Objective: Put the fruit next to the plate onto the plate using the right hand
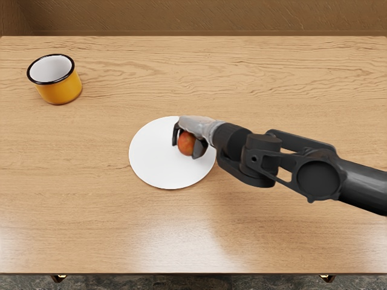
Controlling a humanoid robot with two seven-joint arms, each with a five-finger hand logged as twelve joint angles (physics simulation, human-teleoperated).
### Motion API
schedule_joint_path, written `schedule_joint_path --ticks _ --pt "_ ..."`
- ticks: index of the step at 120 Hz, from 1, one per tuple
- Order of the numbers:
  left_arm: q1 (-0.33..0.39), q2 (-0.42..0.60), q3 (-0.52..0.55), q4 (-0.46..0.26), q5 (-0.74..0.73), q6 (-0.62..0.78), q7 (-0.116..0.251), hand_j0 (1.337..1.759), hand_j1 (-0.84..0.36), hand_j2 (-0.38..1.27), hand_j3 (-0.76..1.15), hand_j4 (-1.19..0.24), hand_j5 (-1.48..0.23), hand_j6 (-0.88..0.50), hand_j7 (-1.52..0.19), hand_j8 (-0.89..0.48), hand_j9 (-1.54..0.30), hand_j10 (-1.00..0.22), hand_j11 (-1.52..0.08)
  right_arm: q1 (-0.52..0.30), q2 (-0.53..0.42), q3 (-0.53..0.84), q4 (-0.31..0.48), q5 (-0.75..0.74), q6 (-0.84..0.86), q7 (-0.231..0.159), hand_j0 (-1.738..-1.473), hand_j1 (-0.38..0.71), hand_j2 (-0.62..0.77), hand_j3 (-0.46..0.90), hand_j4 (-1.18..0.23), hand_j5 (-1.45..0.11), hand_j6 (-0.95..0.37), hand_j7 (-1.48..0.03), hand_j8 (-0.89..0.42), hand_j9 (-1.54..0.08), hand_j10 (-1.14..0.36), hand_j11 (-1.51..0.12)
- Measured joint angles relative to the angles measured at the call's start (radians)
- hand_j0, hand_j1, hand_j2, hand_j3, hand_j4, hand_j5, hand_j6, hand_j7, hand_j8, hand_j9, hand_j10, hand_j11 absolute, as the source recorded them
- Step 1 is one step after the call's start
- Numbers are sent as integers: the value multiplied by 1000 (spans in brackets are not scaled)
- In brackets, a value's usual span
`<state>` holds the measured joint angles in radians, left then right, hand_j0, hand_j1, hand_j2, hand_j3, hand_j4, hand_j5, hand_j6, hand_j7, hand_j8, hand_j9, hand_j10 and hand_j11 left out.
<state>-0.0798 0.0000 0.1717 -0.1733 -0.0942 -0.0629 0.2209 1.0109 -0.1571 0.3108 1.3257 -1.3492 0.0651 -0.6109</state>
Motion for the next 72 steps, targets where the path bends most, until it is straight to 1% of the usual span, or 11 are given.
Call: schedule_joint_path --ticks 9,11,24,35,55,72 --pt "0 0 0 0 0 0 0 1658 349 0 0 0 0 0 0 0 0 0 0 0 1 0 0 2 0 0 -1653 204 -42 0 -529 -720 -448 -714 -400 -726 -620 -747" --pt "0 0 0 0 0 0 0 1658 349 0 0 0 0 0 0 0 0 0 0 0 1 0 0 3 0 0 -1654 197 -26 0 -519 -705 -448 -699 -400 -710 -622 -730" --pt "0 0 0 0 0 0 0 1658 349 0 0 0 0 0 0 0 0 0 0 0 2 0 1 4 0 0 -1656 147 -45 0 -446 -606 -423 -599 -376 -610 -572 -620" --pt "0 0 0 0 0 0 0 1658 349 0 0 0 0 0 0 0 0 0 0 0 2 2 1 4 -2 0 -1657 68 -45 0 -369 -497 -358 -492 -324 -499 -454 -505" --pt "0 0 0 0 0 0 0 1658 349 0 0 0 0 0 0 0 0 0 0 -1 2 6 1 5 -5 0 -1657 -129 -25 0 -194 -259 -190 -257 -175 -260 -232 -263" --pt "0 0 0 0 0 0 0 1658 349 0 0 0 0 0 0 0 0 0 0 -8 2 10 1 5 -6 0 -1658 -239 -12 0 -98 -130 -96 -128 -88 -130 -116 -131"
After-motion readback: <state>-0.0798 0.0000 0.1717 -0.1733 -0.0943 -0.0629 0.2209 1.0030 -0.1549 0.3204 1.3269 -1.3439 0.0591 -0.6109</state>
